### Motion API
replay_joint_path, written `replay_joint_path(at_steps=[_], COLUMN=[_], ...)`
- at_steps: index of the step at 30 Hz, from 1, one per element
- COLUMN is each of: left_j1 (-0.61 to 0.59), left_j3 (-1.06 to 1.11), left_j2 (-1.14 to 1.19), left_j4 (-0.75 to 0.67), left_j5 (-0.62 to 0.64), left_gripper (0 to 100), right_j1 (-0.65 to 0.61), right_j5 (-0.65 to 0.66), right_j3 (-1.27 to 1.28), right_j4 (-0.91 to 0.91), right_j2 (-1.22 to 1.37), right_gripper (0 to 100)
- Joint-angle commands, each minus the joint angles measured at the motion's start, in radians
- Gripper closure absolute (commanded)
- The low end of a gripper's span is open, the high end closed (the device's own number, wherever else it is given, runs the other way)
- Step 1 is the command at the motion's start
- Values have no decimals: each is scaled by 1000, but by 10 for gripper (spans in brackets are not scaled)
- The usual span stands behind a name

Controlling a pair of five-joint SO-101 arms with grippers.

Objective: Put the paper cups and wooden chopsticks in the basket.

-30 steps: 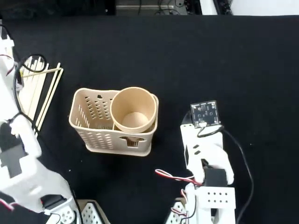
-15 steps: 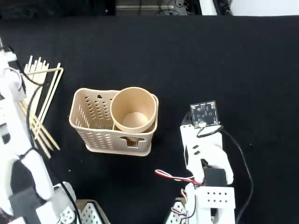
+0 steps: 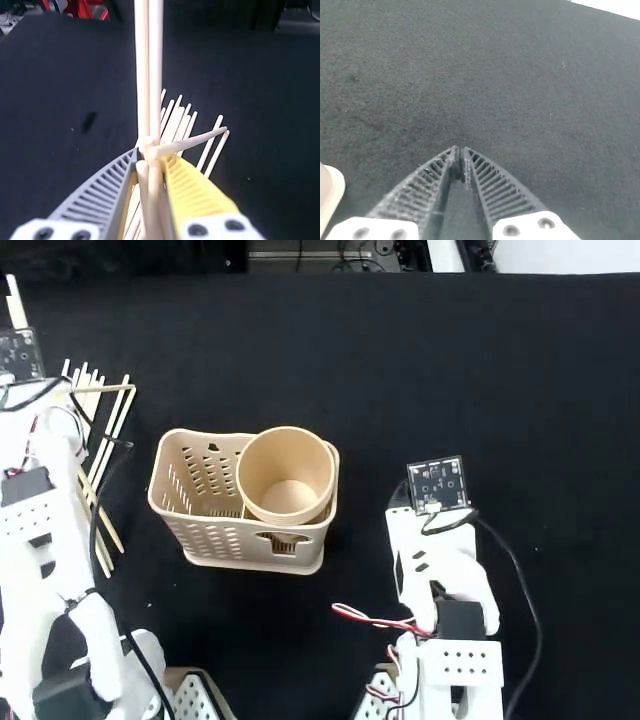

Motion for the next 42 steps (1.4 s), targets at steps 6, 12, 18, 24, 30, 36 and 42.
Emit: replay_joint_path(at_steps=[6,12,18,24,30,36,42], left_j1=[12,12,12,4,36,1,-47], left_j3=[127,372,786,975,972,969,969], left_j2=[-322,-635,-870,-1066,-1244,-1312,-1309], left_j4=[43,129,-64,-49,259,396,439], left_j5=[12,12,12,12,12,12,12], left_gripper=[973,973,973,971,970,970,959], right_j1=[-12,-11,-11,-11,-11,-12,-15], right_j5=[9,9,9,9,9,9,9], right_j3=[-2,-2,-2,-2,-2,-2,-1], right_j4=[-20,-17,-17,-17,-17,-17,-17], right_j2=[-7,-7,-7,-7,-7,-7,-7], right_gripper=[985,985,985,985,985,985,985])
